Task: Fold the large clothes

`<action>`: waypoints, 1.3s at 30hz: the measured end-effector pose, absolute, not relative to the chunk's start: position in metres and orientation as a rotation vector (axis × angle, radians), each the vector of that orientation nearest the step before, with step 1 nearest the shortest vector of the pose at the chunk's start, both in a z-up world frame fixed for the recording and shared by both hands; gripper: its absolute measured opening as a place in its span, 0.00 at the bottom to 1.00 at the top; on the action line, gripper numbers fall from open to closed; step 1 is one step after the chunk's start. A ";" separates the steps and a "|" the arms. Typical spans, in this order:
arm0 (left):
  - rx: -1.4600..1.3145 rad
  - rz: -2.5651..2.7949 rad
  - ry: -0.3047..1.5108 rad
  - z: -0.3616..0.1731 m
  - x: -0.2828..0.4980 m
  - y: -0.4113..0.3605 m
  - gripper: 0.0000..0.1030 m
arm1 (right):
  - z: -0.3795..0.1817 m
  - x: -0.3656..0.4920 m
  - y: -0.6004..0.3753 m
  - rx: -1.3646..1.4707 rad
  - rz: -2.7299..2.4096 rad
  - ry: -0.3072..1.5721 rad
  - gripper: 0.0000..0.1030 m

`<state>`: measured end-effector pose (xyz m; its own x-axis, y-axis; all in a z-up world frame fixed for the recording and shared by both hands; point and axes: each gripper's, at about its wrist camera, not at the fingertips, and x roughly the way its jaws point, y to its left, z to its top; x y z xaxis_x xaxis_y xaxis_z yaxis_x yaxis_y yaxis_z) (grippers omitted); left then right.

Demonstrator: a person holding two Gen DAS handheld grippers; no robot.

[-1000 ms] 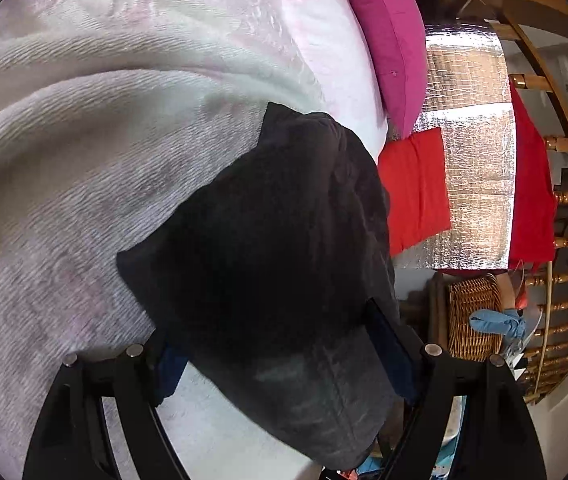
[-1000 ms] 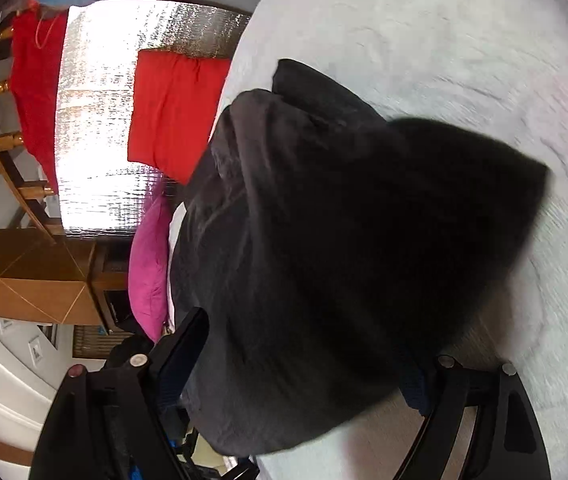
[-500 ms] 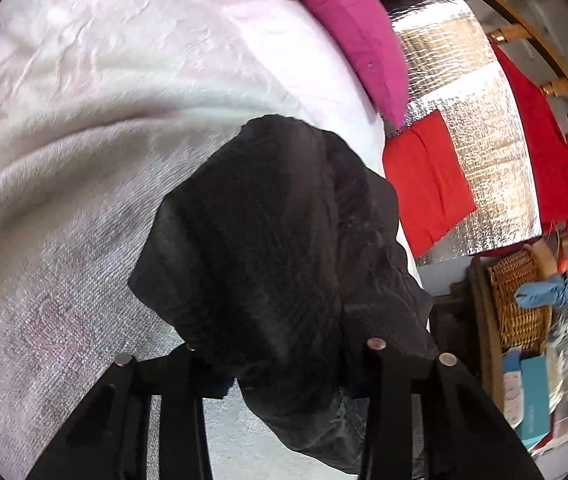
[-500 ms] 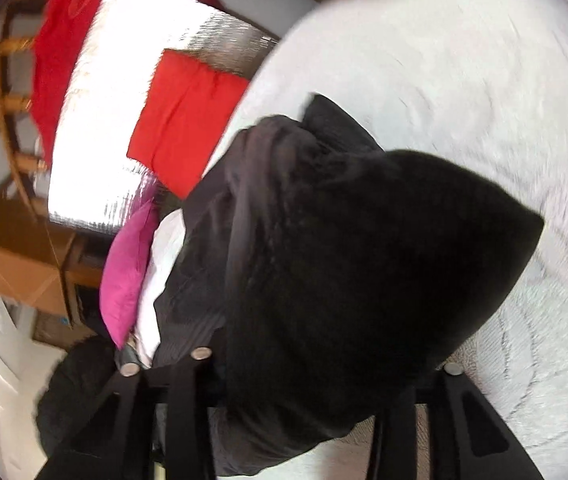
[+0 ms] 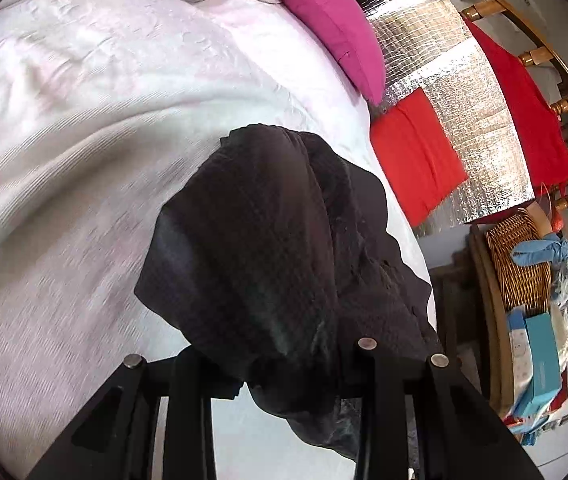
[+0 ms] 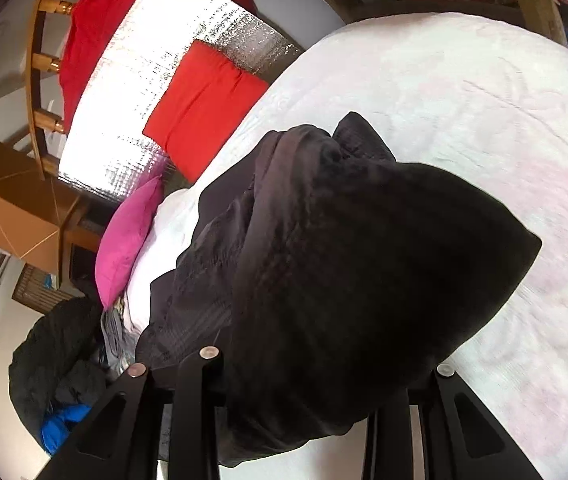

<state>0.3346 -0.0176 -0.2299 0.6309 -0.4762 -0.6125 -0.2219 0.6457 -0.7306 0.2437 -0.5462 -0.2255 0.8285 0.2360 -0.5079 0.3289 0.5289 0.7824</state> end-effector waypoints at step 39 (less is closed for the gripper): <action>-0.424 -0.161 1.051 -0.179 0.429 -0.056 0.83 | -0.155 0.372 -0.478 0.461 0.026 0.881 0.75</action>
